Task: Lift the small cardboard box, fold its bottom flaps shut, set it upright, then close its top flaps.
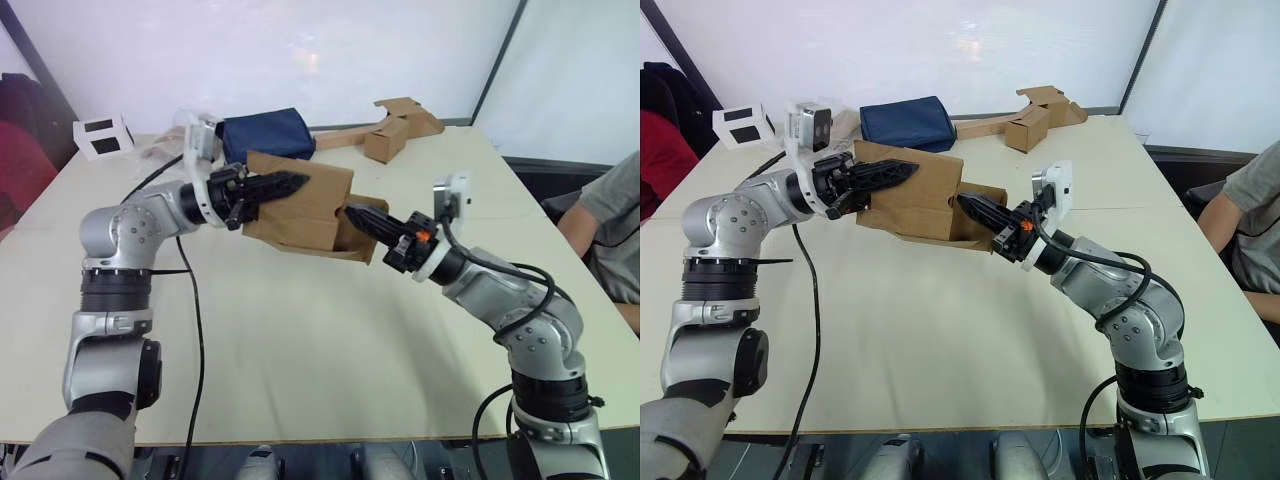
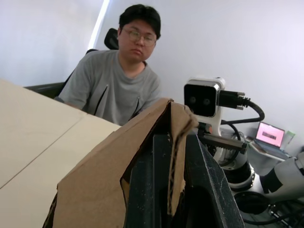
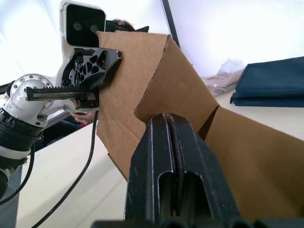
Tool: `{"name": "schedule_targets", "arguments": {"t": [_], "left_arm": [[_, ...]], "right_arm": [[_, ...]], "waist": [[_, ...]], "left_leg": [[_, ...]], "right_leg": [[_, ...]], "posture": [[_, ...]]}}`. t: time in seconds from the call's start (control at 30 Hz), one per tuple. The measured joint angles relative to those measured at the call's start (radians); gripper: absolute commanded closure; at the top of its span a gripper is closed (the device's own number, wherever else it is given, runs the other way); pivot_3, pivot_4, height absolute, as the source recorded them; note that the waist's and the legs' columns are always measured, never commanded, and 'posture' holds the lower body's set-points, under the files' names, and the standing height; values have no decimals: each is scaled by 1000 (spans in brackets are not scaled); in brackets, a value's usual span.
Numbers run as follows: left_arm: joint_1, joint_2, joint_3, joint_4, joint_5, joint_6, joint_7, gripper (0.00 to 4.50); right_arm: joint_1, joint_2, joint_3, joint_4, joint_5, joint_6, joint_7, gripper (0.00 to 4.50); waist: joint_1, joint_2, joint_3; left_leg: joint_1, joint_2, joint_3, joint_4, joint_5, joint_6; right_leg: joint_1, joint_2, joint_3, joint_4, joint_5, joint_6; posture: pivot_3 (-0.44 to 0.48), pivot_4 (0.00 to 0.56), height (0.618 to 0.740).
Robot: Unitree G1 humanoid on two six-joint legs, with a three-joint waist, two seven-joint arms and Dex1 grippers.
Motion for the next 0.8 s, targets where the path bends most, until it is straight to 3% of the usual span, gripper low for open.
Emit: {"name": "schedule_targets", "arguments": {"t": [0.8], "left_arm": [[10,12,-6,-28,-36,37,-40,4500]], "right_arm": [[-65,44,24,41,-64,-9,40,4483]], "waist": [[-4,0,0]], "left_leg": [[0,0,0,0,0,0]], "right_leg": [[0,0,0,0,0,0]], "posture": [[0,150,740]]}}
